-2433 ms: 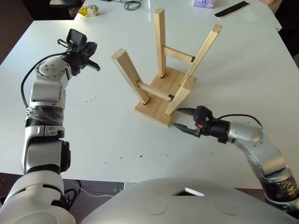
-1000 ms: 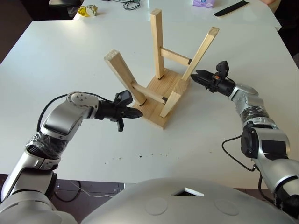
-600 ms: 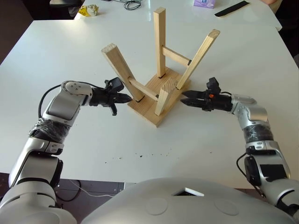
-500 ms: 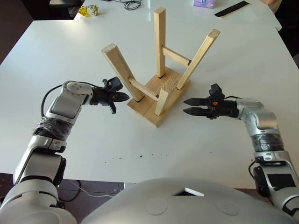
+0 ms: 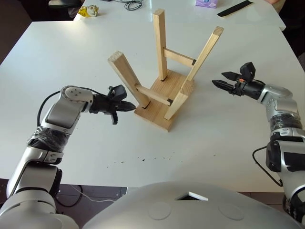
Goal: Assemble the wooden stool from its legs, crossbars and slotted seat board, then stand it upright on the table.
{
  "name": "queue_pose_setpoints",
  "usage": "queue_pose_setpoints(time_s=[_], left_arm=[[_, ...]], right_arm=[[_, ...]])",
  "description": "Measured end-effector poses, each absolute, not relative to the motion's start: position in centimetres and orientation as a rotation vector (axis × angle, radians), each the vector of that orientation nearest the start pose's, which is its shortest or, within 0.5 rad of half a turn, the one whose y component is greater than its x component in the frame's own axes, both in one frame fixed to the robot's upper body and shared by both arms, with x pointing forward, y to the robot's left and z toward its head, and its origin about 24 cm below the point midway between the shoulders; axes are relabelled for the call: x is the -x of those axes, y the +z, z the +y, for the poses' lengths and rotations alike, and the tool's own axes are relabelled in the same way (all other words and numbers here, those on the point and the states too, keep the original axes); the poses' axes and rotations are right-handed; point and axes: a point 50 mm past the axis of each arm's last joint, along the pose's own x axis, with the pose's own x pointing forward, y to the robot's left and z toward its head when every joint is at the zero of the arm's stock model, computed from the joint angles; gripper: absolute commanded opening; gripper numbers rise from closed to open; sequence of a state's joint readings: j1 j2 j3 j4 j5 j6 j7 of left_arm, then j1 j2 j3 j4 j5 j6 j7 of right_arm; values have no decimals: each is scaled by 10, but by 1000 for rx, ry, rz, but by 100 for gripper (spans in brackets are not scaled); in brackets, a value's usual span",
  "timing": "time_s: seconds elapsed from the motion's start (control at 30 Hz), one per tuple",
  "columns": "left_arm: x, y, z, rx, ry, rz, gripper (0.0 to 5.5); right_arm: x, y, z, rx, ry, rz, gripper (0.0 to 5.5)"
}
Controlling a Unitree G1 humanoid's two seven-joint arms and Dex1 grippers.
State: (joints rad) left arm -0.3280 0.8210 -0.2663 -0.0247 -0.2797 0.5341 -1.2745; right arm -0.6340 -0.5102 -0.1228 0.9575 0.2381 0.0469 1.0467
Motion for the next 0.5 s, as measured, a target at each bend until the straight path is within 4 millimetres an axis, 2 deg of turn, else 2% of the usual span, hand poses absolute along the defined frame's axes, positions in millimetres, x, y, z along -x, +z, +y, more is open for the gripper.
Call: queue_pose_setpoints(time_s=[0.17, 0.37, 0.5], left_arm=[[-247, 95, 208, -355, -1378, 710, 22], [-238, 105, 196, -330, -1464, 696, 22], [-234, 103, 189, -315, -1486, 698, 22]], right_arm=[[-345, 63, -238, -103, 701, 237, 368], [-362, 73, -222, -163, 631, 185, 368], [-368, 75, -212, -225, 627, 172, 368]])
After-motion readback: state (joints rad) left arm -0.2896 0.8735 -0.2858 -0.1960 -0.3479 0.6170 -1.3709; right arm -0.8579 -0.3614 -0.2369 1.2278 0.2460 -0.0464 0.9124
